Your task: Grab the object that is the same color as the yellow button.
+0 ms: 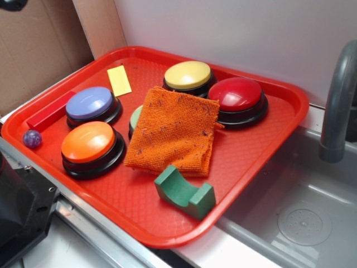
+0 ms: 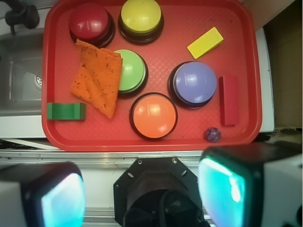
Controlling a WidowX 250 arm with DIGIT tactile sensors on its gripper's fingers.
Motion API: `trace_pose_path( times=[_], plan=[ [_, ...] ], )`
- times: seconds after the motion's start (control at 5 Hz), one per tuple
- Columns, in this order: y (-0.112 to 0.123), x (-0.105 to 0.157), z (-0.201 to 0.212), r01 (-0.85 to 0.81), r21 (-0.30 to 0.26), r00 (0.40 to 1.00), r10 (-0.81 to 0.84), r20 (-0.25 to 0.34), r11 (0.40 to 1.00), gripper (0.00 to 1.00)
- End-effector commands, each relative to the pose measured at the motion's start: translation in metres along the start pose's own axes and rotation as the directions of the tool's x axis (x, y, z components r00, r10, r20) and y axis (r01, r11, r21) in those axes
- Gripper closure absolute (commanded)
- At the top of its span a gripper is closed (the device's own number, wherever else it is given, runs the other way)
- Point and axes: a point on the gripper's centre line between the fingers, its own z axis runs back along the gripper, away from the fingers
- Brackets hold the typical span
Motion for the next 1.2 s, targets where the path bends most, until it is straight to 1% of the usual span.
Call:
trace_pose_path(
  times=[0.0, 0.2, 0.4, 0.6, 0.8, 1.0],
  plan=[
    [0.0, 0.0, 0.0, 0.0, 0.0, 1.0, 0.0, 0.0, 1.0, 0.0],
    [0.009, 0.011, -0.012, -0.121, -0.058, 0.991, 0.124, 0.058, 0.991, 0.0],
    [0.019, 0.022, -0.02, -0.185, -0.039, 0.98, 0.188, 0.069, 0.982, 0.0],
    [0.036, 0.038, -0.029, -0.319, -0.013, 0.943, 0.319, 0.098, 0.948, 0.0],
    [0.063, 0.062, -0.051, -0.47, 0.052, 0.878, 0.46, 0.132, 0.881, 0.0],
    [0.085, 0.08, -0.072, -0.615, 0.083, 0.781, 0.593, 0.195, 0.784, 0.0]
  ],
)
